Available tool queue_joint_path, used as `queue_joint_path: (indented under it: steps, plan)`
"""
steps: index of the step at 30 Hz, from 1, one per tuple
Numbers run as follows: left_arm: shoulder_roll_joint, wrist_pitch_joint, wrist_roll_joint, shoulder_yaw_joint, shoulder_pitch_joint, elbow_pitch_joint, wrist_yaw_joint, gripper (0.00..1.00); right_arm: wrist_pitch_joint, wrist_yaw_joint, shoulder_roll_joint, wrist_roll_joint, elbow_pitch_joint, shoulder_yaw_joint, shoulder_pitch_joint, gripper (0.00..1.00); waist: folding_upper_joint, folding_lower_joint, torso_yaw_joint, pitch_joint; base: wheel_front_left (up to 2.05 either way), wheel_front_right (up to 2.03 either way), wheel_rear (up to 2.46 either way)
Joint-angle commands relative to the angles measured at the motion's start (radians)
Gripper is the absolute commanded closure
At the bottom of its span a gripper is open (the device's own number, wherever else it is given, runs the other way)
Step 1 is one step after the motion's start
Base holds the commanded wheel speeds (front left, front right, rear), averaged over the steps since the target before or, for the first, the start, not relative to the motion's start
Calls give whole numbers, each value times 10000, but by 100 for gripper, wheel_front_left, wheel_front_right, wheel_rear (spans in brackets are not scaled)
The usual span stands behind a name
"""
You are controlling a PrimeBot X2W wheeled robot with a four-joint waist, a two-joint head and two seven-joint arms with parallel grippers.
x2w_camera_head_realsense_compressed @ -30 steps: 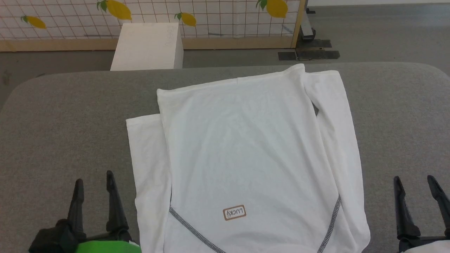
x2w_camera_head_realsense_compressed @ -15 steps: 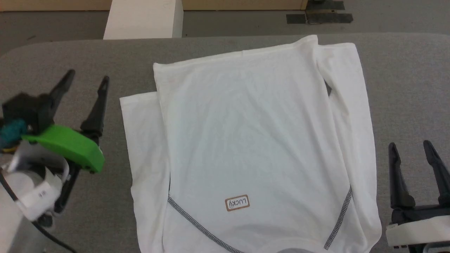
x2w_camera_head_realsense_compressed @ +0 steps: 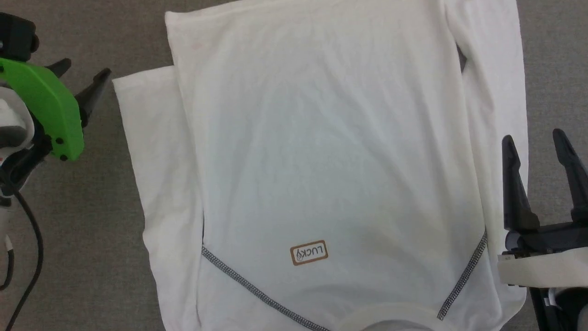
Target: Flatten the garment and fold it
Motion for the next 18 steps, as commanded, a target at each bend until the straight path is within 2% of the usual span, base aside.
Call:
queue_joint_path:
  steps: [1,10,12,13,14,18]
  plan:
    - [51,151,-165,-9,-177,83,-52,0,-1,-15,12,-76,-20,-7,-208,0,0,-2,-218,790,0,0,0]
    - [-226,1003,-1299,41,-77,409,-99,0,29,-15,12,-28,20,-159,-358,0,0,-2,-333,1282,0,0,0]
    - [-225,992,-1345,99,-12,571,23,2,84,-15,12,-40,25,-121,-433,0,0,-2,-382,1374,0,0,0]
    - [-219,930,-1333,113,27,646,35,73,98,-15,12,-43,28,-107,-468,0,0,-2,-408,1401,0,0,0]
    - [-220,915,-1352,116,74,705,38,100,105,-15,12,-49,32,-106,-490,0,0,-2,-420,1409,0,0,0]
    - [-374,461,-1545,429,138,809,176,100,129,-15,12,-73,56,-227,-526,0,0,-2,-400,1298,0,0,0]
